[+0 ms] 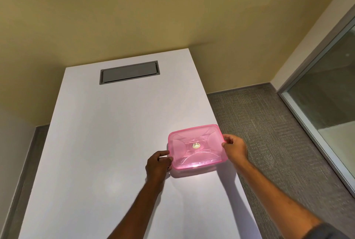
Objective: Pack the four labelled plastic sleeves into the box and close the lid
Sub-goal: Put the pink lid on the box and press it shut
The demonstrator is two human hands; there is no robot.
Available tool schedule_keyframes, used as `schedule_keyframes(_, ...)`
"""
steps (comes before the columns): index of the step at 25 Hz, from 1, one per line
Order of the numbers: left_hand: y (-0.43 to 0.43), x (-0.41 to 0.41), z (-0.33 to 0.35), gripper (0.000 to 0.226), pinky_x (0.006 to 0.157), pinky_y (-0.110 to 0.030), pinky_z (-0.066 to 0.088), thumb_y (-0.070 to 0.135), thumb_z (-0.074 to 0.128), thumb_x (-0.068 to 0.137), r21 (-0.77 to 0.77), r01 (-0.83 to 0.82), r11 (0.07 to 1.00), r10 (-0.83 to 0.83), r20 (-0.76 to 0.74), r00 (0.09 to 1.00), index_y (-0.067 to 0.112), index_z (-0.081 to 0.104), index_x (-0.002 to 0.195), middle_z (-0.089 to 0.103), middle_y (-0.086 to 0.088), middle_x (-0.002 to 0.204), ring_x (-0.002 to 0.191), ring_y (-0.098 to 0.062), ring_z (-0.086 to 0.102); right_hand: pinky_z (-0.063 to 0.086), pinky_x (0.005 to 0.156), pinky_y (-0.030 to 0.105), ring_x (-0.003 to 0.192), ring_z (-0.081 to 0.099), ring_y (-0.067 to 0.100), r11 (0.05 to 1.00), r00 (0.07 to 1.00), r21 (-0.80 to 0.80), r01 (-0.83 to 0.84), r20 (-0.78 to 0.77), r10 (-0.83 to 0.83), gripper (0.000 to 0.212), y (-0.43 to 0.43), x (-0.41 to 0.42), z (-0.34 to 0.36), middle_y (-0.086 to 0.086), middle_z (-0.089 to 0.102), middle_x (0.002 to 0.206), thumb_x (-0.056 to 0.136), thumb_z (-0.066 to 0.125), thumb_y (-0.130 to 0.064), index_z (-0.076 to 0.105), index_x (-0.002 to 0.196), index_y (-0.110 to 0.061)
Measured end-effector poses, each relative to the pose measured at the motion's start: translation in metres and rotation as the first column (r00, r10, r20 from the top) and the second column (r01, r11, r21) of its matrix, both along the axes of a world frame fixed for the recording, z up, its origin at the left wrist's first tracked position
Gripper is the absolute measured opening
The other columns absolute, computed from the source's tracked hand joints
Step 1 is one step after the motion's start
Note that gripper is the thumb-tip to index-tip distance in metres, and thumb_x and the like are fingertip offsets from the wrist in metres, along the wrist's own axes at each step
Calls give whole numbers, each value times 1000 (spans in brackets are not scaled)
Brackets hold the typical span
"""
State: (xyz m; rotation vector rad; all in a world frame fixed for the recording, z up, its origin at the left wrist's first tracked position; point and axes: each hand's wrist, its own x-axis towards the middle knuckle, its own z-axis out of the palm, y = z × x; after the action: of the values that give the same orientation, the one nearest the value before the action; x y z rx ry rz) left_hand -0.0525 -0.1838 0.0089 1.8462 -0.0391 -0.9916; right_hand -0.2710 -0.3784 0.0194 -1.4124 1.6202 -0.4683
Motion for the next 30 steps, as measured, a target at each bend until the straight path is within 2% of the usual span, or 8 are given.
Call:
schedule_keyframes(5, -4, -1, 0, 31, 88, -54, 69, 11, 75, 82, 35, 31, 999, -32, 24, 999, 26, 78, 110, 84, -8, 92, 93, -35, 81, 63, 98, 49, 109, 75, 35, 998, 997, 41, 51, 58, -53, 32, -3, -2, -4, 12, 79, 110, 96, 71, 6, 80, 123, -9)
schedule_keyframes(9, -26, -7, 2, 50, 109, -52, 57, 28, 67, 99, 143, 129, 981, -171, 339, 925, 25, 58, 149, 67, -13, 141, 126, -34, 68, 60, 82, 38, 103, 75, 31, 998, 999, 39, 51, -13, -50, 26, 1, 1, -5, 5, 79, 107, 98, 71, -2, 80, 119, -14)
schedule_keyframes(13, -63, -16, -2, 62, 127, -54, 38, 41, 46, 111, 376, 311, 873, -486, 614, 622, 23, 32, 168, 29, -12, 176, 163, -35, 30, 48, 68, 33, 79, 66, 24, 997, 994, 49, 61, -92, -57, 17, 8, 1, -13, 2, 73, 86, 101, 66, -14, 76, 89, -18)
schedule_keyframes(15, -69, -20, -12, 64, 133, -53, 26, 42, 35, 114, 523, 373, 766, -640, 675, 367, 16, 23, 171, 17, -12, 181, 168, -33, 15, 47, 63, 33, 70, 60, 22, 995, 993, 52, 88, -85, -83, 29, 11, 1, -15, 1, 68, 74, 102, 66, -15, 70, 74, -17)
schedule_keyframes(17, -70, -24, -23, 66, 135, -54, 21, 43, 28, 114, 597, 383, 704, -700, 672, 239, 11, 18, 171, 12, -12, 181, 169, -32, 9, 57, 68, 39, 68, 61, 25, 987, 989, 94, 128, -85, -121, 32, 9, 1, -15, 4, 67, 73, 103, 67, -23, 67, 72, -16)
schedule_keyframes(20, -69, -27, -31, 70, 135, -56, 21, 46, 28, 112, 586, 365, 724, -680, 696, 232, 8, 21, 170, 15, -14, 181, 168, -34, 12, 66, 75, 52, 61, 60, 23, 963, 981, 197, 185, -93, -170, 40, 12, 0, -15, 6, 65, 72, 104, 68, -35, 64, 75, -8)
schedule_keyframes(25, -63, -27, -40, 72, 134, -56, 23, 47, 30, 112, 570, 354, 742, -658, 722, 216, 8, 18, 171, 15, -14, 181, 168, -34, 13, 57, 66, 38, 61, 57, 22, 929, 961, 324, 180, 143, -236, 29, 17, -15, -24, 15, 64, 74, 103, 71, -16, 69, 96, 13)
schedule_keyframes(30, -64, -29, -40, 72, 134, -55, 25, 46, 31, 111, 576, 367, 730, -672, 701, 238, 9, 17, 171, 15, -13, 181, 169, -33, 12, 60, 69, 41, 67, 63, 22, 941, 956, 243, 237, 114, -270, 12, 21, -13, -31, 14, 72, 82, 101, 71, -9, 74, 97, 2)
